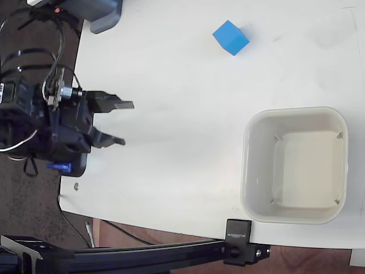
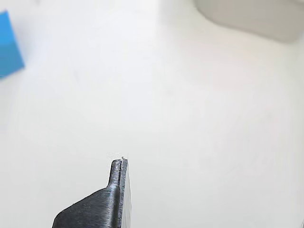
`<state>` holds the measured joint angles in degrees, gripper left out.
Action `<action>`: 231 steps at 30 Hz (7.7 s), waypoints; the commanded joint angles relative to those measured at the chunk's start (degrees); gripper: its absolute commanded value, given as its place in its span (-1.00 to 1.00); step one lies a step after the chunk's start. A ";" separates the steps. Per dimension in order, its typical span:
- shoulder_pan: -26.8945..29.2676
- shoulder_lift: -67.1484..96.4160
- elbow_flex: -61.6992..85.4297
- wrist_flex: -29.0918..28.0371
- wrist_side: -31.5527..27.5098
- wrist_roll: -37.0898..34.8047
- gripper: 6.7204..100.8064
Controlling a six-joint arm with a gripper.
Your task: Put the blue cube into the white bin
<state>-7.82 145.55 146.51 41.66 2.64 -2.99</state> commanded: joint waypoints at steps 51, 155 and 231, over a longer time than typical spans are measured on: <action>-8.61 -62.75 -38.32 -24.96 -16.70 -1.85 0.91; -7.73 29.44 23.29 3.78 18.19 10.37 0.99; 5.19 29.44 24.87 2.99 2.29 6.77 0.99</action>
<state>-2.99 173.67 172.71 45.88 5.10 3.69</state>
